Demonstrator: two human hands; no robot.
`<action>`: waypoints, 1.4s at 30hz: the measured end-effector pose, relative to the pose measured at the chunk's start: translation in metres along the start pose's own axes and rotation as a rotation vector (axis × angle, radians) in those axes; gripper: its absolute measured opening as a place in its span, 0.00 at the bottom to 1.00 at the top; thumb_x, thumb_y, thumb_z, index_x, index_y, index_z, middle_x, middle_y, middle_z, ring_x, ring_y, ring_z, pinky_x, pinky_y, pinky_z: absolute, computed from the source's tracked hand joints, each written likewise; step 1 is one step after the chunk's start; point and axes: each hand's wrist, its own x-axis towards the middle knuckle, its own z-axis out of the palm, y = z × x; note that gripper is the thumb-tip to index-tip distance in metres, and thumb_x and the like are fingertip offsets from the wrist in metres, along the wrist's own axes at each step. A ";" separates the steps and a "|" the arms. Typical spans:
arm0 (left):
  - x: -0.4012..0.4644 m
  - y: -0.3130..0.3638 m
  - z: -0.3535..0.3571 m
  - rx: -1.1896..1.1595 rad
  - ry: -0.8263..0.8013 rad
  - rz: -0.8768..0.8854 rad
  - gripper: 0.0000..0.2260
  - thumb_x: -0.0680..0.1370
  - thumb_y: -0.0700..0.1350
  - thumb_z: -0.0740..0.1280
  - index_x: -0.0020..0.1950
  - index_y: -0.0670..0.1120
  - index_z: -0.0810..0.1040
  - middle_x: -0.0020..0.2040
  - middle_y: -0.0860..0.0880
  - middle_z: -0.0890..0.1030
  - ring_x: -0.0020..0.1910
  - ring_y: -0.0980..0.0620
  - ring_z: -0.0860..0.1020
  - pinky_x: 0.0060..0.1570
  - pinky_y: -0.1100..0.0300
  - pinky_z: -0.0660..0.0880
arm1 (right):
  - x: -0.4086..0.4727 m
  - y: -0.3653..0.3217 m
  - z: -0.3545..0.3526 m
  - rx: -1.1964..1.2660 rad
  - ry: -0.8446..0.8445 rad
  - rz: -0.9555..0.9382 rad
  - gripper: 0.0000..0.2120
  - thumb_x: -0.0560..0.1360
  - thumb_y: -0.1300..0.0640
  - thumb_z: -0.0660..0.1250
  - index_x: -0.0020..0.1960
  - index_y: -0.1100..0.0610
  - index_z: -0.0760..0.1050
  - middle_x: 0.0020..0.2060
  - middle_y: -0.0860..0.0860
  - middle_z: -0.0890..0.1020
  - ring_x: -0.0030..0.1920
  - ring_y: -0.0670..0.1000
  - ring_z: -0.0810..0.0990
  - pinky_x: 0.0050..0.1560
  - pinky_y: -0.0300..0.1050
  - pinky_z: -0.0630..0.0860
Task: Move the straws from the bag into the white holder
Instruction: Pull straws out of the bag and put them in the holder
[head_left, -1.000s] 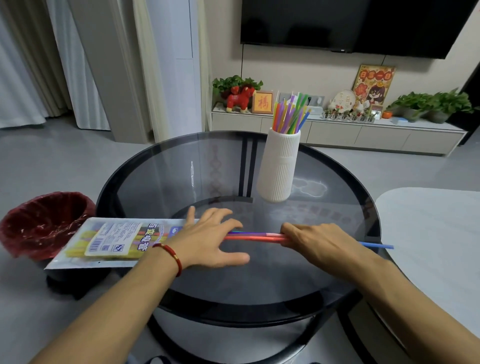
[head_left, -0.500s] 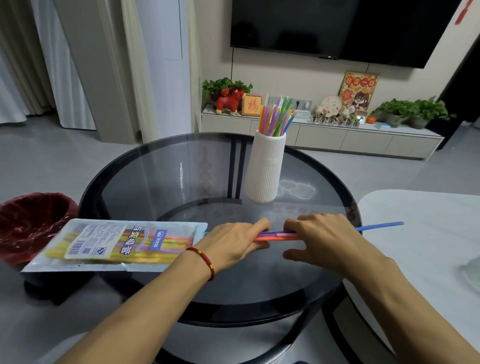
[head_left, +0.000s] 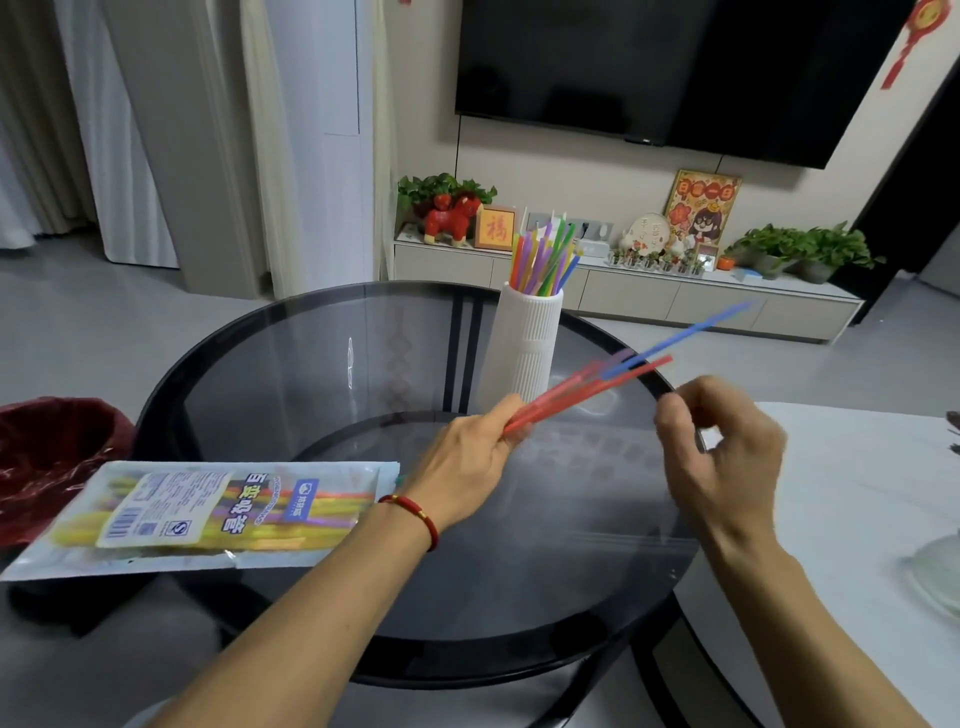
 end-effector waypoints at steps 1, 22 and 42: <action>0.003 0.006 0.001 -0.061 0.033 -0.012 0.07 0.84 0.54 0.55 0.49 0.54 0.65 0.32 0.51 0.70 0.28 0.53 0.68 0.30 0.56 0.69 | -0.003 -0.006 0.008 0.088 -0.046 0.154 0.13 0.76 0.44 0.63 0.41 0.53 0.77 0.35 0.49 0.82 0.35 0.44 0.80 0.40 0.40 0.78; -0.011 -0.028 -0.016 -0.324 0.128 -0.318 0.22 0.73 0.39 0.68 0.62 0.60 0.69 0.56 0.55 0.73 0.55 0.56 0.74 0.45 0.68 0.70 | 0.026 -0.050 0.097 0.708 -0.243 0.383 0.14 0.85 0.54 0.65 0.48 0.65 0.78 0.25 0.48 0.70 0.24 0.47 0.70 0.28 0.45 0.74; -0.012 -0.008 0.021 -0.222 -0.133 -0.252 0.07 0.81 0.50 0.62 0.58 0.51 0.71 0.51 0.49 0.79 0.48 0.52 0.78 0.46 0.62 0.75 | 0.021 -0.059 0.106 0.755 -0.384 0.551 0.19 0.86 0.54 0.62 0.40 0.63 0.75 0.28 0.52 0.73 0.33 0.56 0.74 0.42 0.59 0.84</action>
